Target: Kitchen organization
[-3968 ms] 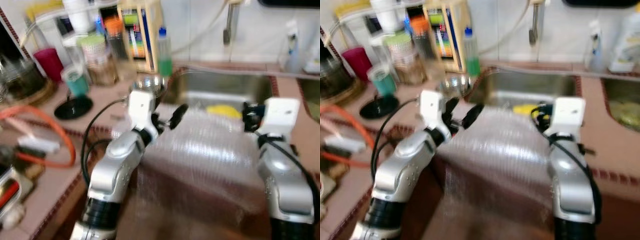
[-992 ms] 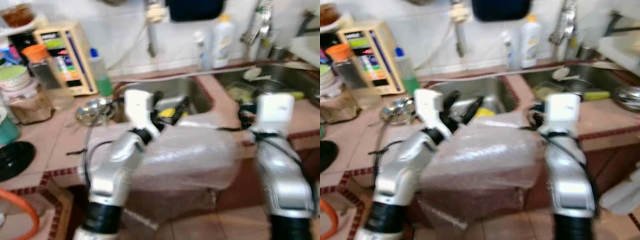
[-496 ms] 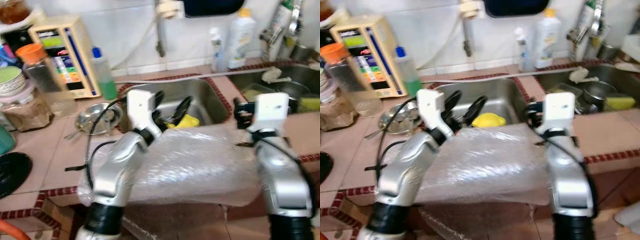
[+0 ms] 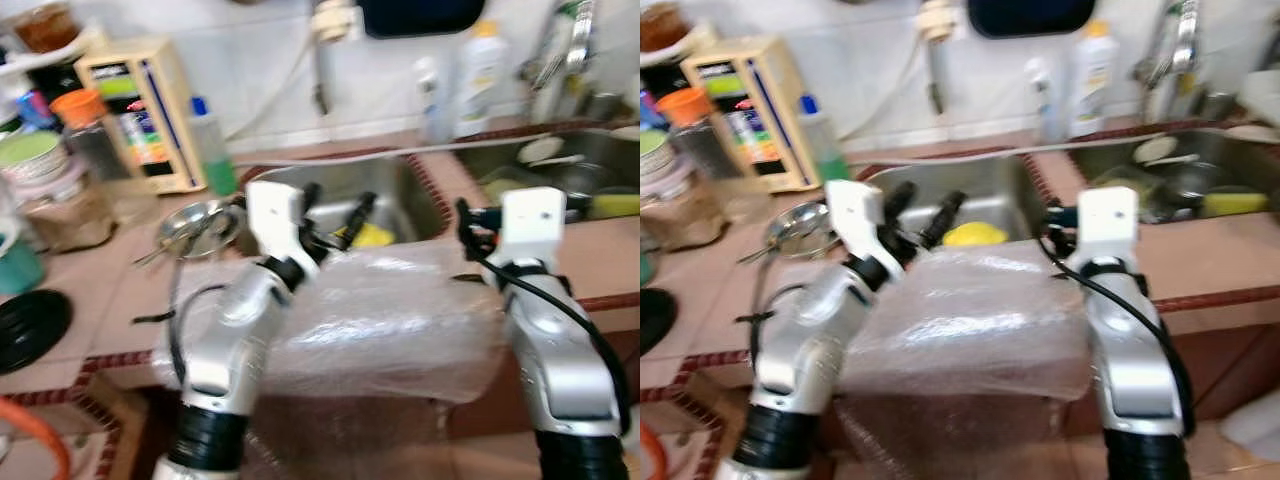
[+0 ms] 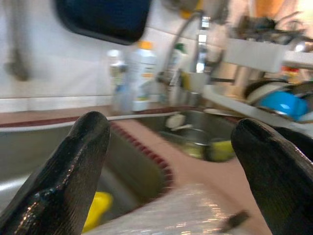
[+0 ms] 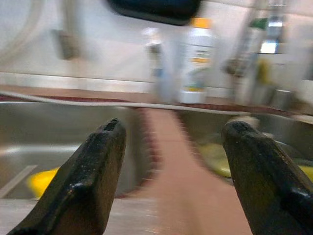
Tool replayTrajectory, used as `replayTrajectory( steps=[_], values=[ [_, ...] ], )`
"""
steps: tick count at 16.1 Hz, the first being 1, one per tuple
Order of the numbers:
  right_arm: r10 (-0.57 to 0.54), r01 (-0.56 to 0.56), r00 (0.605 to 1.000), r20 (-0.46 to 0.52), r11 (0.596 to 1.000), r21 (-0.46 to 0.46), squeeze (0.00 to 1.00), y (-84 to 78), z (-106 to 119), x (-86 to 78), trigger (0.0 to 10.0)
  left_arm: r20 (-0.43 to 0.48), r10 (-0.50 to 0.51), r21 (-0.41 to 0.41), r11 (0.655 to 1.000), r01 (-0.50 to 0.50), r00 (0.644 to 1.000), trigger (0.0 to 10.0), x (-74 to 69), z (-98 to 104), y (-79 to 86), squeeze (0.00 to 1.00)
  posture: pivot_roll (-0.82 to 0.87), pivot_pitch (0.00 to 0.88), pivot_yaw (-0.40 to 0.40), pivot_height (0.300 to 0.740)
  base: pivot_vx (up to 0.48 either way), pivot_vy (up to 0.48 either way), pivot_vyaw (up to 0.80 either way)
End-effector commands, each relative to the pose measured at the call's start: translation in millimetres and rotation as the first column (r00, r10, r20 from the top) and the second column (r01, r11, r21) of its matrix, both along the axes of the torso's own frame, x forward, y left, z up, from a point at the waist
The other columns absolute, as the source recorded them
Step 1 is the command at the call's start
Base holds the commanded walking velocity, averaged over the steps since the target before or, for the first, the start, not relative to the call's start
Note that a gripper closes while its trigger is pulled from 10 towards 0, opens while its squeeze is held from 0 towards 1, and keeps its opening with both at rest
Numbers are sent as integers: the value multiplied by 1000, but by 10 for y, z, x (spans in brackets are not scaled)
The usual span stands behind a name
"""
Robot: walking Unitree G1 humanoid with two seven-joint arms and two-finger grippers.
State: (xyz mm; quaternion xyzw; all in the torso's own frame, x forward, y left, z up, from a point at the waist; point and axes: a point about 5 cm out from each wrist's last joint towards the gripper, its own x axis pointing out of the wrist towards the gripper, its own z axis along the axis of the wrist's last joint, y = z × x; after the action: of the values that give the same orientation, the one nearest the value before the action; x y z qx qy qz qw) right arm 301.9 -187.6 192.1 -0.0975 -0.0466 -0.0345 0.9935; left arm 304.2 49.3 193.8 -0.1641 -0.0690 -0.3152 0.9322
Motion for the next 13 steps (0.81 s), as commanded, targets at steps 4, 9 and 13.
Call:
replayTrajectory(
  steps=[4,9,13],
  values=[
    [56,-56,998,16,998,-3,0,128,36,12,10000,-5,50,21,999,-50,999,10000,40,-23,126,0,-57,0,97,740,0,-289,0],
    [88,-88,996,27,996,-19,0,180,57,21,10000,-10,82,18,996,-82,997,10000,57,-30,174,0,-54,0,102,740,0,0,93],
    [104,-104,994,19,994,-18,0,212,25,-3,10000,-20,82,32,996,-81,996,10000,43,-62,156,0,-56,0,104,740,0,0,736]
  ],
)
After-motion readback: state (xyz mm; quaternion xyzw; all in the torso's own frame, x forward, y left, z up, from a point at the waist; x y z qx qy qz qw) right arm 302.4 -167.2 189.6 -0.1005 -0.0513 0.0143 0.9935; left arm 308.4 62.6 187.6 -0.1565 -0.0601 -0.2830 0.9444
